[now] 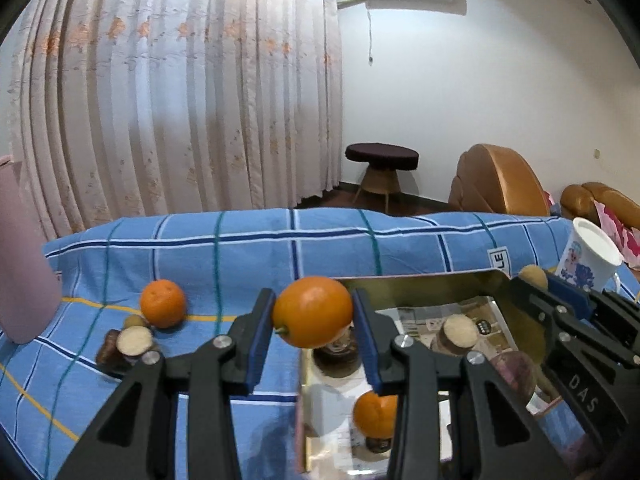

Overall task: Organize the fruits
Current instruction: 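Carry the orange and kiwi over the tin and release both inside, then move both open tools back toward the remaining fruits on the cloth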

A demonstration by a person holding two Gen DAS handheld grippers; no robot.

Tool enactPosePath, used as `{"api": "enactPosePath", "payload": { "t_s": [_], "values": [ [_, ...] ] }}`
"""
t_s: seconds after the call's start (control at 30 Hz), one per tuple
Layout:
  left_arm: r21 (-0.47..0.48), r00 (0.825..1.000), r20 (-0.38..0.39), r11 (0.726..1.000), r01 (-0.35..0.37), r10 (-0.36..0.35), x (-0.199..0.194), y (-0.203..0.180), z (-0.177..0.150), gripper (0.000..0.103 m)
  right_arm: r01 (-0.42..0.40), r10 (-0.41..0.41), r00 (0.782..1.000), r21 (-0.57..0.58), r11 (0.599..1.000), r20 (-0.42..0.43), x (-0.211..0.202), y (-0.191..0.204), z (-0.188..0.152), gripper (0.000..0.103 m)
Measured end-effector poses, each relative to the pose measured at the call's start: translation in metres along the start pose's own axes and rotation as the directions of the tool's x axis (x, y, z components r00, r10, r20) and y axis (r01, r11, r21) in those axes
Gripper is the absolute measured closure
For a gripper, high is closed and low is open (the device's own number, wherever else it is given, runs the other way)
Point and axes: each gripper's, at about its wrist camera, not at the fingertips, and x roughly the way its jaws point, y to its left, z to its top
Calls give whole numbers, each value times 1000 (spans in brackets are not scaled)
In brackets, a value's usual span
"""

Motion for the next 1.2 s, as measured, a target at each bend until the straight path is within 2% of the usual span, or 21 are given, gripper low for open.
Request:
{"api": "enactPosePath", "payload": {
  "t_s": [0.33,0.7,0.73,0.77,0.83,0.97,1.03,1.1,1.13,1.2],
  "values": [
    [33,999,-48,999,16,-14,14,-15,-3,62,-11,8,996,-31,999,-90,19,4,-9,76],
    [32,997,-74,999,14,-12,16,-15,-4,60,-85,81,987,-24,996,-137,28,9,-15,75],
    [31,998,-69,999,15,-13,15,-16,-4,58,-93,90,986,-18,996,-140,28,9,-16,74],
    [32,998,-58,999,11,-10,13,-16,-4,47,-102,100,984,-6,995,-145,28,8,-16,69],
    [35,999,-35,999,-22,23,9,-16,-3,41,-107,106,984,2,994,-142,27,8,-16,67],
    [26,999,-29,999,-34,35,3,-12,-1,28,-129,134,983,44,991,-123,23,2,-13,64],
    [9,999,-23,999,-43,43,-2,-8,0,22,-134,142,985,78,988,-102,19,-4,-12,58],
    [-3,998,-4,998,-67,67,-7,-3,1,8,-135,143,987,105,985,-74,16,-9,-9,47],
    [-9,996,12,996,-83,83,-11,0,2,5,-135,142,989,128,983,-51,12,-14,-8,43],
    [-24,995,36,996,-88,88,-16,6,2,0,-134,139,990,157,978,-24,9,-20,-7,29]
  ]
}}
